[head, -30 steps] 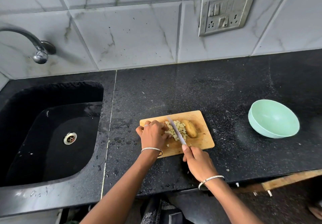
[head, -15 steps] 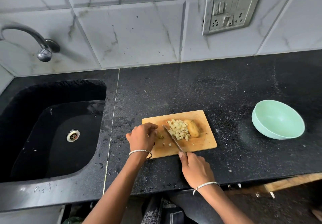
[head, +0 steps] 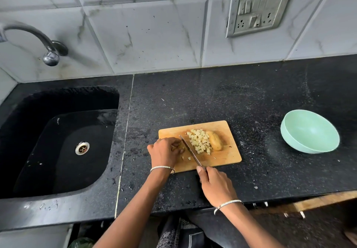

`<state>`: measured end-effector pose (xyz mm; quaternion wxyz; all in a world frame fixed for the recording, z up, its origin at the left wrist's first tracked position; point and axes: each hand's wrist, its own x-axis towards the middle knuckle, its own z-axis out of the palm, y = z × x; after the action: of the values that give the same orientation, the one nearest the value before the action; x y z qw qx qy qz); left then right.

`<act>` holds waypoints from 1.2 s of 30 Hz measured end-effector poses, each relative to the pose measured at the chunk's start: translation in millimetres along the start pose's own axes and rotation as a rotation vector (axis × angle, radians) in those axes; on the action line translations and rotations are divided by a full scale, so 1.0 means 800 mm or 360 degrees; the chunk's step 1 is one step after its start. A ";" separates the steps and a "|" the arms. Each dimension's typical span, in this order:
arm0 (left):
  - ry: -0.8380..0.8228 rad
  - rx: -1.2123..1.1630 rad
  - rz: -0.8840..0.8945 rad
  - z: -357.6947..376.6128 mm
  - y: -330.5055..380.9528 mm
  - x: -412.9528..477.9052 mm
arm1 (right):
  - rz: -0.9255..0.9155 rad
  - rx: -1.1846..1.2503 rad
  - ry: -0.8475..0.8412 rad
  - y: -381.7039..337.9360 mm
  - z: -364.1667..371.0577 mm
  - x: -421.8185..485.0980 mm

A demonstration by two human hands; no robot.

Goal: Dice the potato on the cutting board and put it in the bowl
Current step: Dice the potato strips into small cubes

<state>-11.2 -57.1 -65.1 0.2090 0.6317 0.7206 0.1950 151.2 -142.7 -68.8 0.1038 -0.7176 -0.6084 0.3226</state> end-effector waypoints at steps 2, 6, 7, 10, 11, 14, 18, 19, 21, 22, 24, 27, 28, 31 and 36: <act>0.0020 -0.0165 -0.0011 0.004 -0.004 0.003 | 0.0010 0.0014 0.0002 0.001 0.000 0.001; -0.0013 -0.0137 0.0037 0.003 -0.004 0.004 | 0.0033 0.0052 -0.0007 0.002 -0.001 0.004; -0.0018 -0.0111 0.0065 0.003 -0.003 0.005 | 0.0035 0.0050 -0.0007 0.002 -0.001 0.004; -0.0043 -0.0028 0.0113 0.002 0.002 0.007 | 0.0057 0.0114 -0.0082 -0.002 -0.003 0.004; -0.0054 -0.0014 0.0128 0.001 0.004 0.008 | 0.0075 0.0162 -0.0103 -0.003 -0.004 0.004; -0.0109 -0.0048 0.0202 -0.001 0.009 0.010 | 0.0114 0.0220 -0.0041 -0.002 -0.009 0.004; -0.0182 -0.0037 0.0233 -0.004 0.014 0.012 | 0.0084 0.0201 0.0021 0.000 -0.011 0.007; -0.0172 -0.0050 0.0223 -0.004 0.013 0.012 | 0.0069 0.0193 0.0030 -0.001 -0.012 0.007; -0.0138 -0.0086 0.0179 -0.004 0.011 0.011 | 0.0044 0.0175 0.0046 -0.002 -0.014 0.005; -0.0138 -0.0098 0.0149 -0.004 0.011 0.010 | 0.0033 0.0172 0.0046 -0.002 -0.014 0.005; -0.0160 -0.0105 0.0103 -0.001 0.011 0.007 | 0.0013 0.0157 0.0029 -0.003 -0.014 0.004; -0.0181 -0.0087 0.0066 0.001 0.014 0.006 | 0.0005 0.0128 -0.0005 -0.003 -0.009 0.004; -0.0178 -0.0077 0.0061 0.001 0.015 0.007 | 0.0007 0.0117 -0.0014 -0.003 -0.007 0.004; -0.0154 -0.0067 0.0036 0.002 0.018 0.007 | 0.0006 0.0095 -0.0043 -0.002 -0.005 0.003; -0.0139 -0.0128 -0.0021 0.003 0.015 0.006 | 0.0025 0.0097 -0.0041 -0.003 -0.008 0.005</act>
<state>-0.4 -51.1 -60.4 0.2667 0.6259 0.7066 0.1946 153.3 -137.1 -64.0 0.1152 -0.7147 -0.5940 0.3510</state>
